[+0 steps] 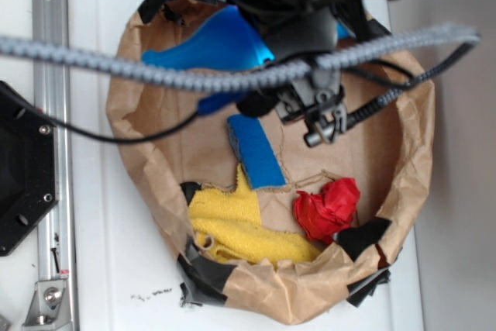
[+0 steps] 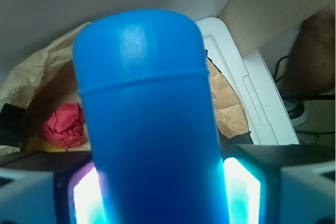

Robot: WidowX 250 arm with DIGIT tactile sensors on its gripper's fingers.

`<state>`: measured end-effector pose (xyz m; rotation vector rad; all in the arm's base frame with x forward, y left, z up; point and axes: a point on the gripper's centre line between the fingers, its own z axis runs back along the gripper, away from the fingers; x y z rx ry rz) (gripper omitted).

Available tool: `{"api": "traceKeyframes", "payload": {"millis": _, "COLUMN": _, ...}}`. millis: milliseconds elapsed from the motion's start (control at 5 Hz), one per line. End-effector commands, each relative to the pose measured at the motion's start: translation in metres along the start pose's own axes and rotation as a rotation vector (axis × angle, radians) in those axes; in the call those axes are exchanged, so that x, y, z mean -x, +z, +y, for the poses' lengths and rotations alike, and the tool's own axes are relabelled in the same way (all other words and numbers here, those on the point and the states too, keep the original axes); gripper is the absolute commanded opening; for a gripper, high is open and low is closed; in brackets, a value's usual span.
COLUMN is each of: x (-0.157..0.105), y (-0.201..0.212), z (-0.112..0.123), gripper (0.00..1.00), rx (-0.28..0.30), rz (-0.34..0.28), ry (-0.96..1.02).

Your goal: Grab the blue bottle.

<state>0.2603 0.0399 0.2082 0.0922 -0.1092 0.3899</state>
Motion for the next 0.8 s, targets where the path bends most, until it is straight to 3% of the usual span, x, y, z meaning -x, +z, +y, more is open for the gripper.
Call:
{"api": "traceKeyframes", "payload": {"millis": 0, "x": 0.0043, "y": 0.0012, "z": -0.0122, "gripper": 0.0, "rx": 0.017, "rz": -0.02, "ry": 0.004}}
{"api": "traceKeyframes", "payload": {"millis": 600, "x": 0.0054, "y": 0.0003, "z": -0.0124, "gripper": 0.0, "rx": 0.021, "rz": -0.013, "ry": 0.025}}
